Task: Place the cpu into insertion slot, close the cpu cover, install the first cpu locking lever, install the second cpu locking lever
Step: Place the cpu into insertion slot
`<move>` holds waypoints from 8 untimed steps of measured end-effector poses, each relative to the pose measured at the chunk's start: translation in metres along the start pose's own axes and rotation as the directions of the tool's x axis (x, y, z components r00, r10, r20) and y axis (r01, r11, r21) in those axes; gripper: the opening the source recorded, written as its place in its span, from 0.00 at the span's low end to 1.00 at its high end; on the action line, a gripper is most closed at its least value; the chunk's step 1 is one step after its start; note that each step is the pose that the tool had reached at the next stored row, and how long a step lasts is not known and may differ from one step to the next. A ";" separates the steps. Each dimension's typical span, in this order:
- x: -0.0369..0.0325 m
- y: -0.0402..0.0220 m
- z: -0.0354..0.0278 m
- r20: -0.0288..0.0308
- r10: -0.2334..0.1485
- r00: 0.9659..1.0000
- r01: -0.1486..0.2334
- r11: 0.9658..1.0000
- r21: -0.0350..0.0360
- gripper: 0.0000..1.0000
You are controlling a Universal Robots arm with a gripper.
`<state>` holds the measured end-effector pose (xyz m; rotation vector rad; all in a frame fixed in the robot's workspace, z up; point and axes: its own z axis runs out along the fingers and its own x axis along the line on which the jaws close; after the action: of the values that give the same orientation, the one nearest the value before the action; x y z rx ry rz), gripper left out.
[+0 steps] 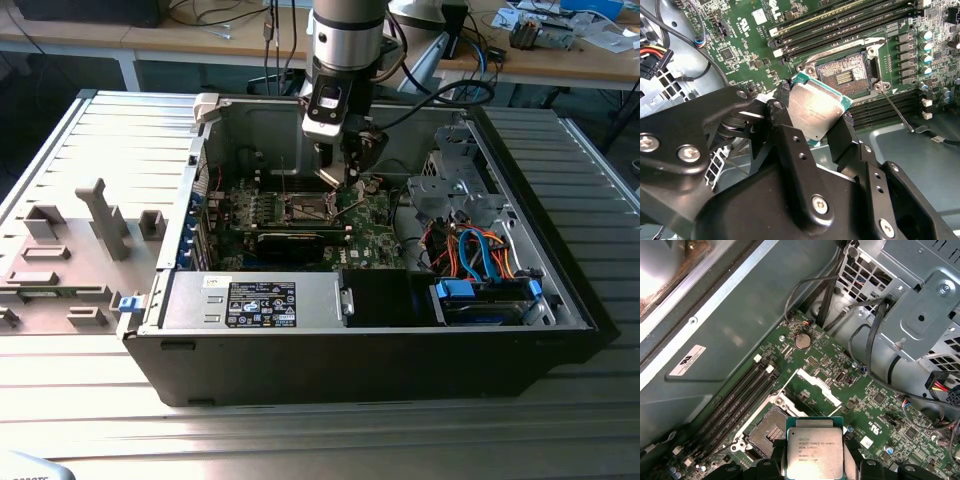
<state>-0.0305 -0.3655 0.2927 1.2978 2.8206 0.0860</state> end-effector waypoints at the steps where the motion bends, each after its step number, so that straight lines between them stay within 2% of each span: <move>1: 0.0000 0.0000 0.0001 0.000 0.002 1.000 -0.002 1.000 0.000 0.54; 8: 0.0000 0.0000 0.0004 0.001 0.012 1.000 -0.012 1.000 0.000 0.54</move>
<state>-0.0305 -0.3655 0.2923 1.3146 2.8125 0.0857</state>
